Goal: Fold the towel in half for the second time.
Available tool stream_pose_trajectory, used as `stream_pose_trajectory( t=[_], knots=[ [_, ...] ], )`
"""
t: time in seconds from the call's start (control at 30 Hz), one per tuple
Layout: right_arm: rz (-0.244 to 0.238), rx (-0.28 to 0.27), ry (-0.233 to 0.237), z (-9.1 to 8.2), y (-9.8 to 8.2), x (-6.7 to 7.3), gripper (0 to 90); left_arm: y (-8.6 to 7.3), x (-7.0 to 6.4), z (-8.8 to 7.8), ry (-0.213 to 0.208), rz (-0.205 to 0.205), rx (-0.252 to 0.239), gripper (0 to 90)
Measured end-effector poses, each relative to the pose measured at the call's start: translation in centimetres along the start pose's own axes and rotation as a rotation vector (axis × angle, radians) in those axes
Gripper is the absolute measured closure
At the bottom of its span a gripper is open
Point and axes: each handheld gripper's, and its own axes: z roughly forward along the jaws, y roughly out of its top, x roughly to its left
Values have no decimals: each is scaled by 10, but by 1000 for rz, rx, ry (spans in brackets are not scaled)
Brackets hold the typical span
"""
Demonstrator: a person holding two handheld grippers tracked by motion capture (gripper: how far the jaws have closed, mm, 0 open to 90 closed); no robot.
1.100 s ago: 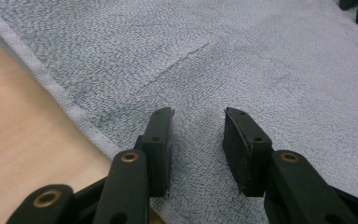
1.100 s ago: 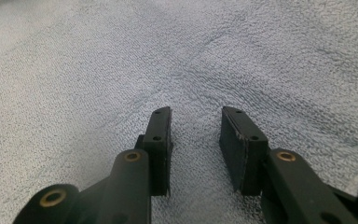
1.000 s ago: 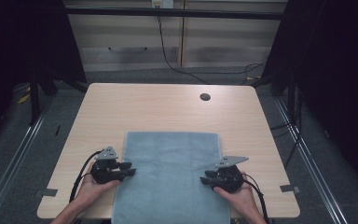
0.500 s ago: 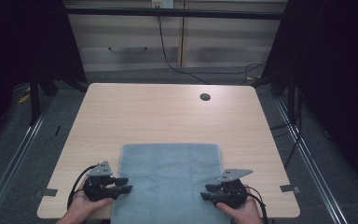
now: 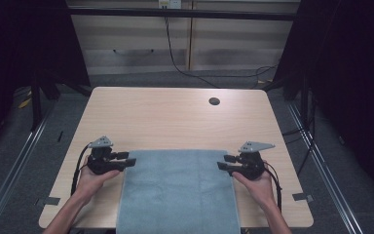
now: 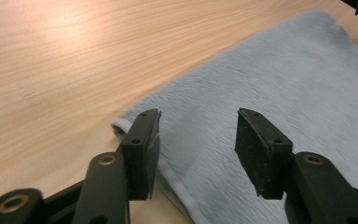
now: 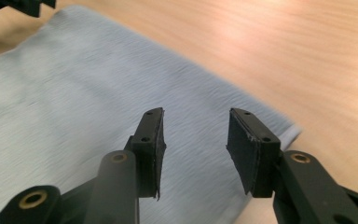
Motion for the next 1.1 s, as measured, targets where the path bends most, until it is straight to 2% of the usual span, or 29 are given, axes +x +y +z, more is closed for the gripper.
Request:
stream_pose_trajectory(
  t=[0.07, 0.17, 0.23, 0.3, 0.37, 0.43, 0.53, 0.6, 0.73, 0.8, 0.83, 0.87, 0.9, 1.0, 1.1],
  knots=[
    [12, -5, -14, 9, 4, -12, 549, 3, 6, 4, 31, -7, -33, 486],
    [34, 17, -40, 22, 6, -30, 515, 8, 16, 9, 64, -19, -34, 466],
    [52, 9, -48, 28, 7, -41, 497, 9, 22, 11, 53, -28, -55, 456],
    [72, 15, -43, 33, 8, -50, 470, 5, 29, 18, 39, -41, -29, 409],
    [82, 38, -33, 39, 8, -56, 452, 1, 33, 24, 58, -48, 1, 380],
    [77, 60, -23, 45, 9, -58, 448, 0, 36, 26, 36, -59, 0, 365],
    [86, 55, -17, 49, 7, -59, 456, -1, 34, 28, 37, -33, 13, 364],
    [88, 68, -12, 51, 5, -61, 480, -2, 32, 31, 32, -19, 27, 392],
    [73, 79, 3, 51, 2, -60, 546, -2, 31, 34, 10, -7, 13, 438],
    [70, 87, 4, 52, -1, -59, 586, -3, 31, 34, 1, 1, 15, 517],
    [69, 82, 9, 52, -2, -58, 620, -3, 30, 34, 10, 14, 23, 554],
    [69, 84, 13, 52, -3, -57, 648, -3, 28, 34, -3, 25, 34, 651],
    [64, 87, 22, 51, -3, -56, 713, -4, 27, 35, -7, 30, 38, 722],
    [49, 95, 31, 49, -2, -51, 809, -2, 24, 32, -6, 38, 27, 796],
    [47, 73, 36, 43, 1, -50, 829, 2, 22, 25, -18, 27, -11, 816]
  ],
)
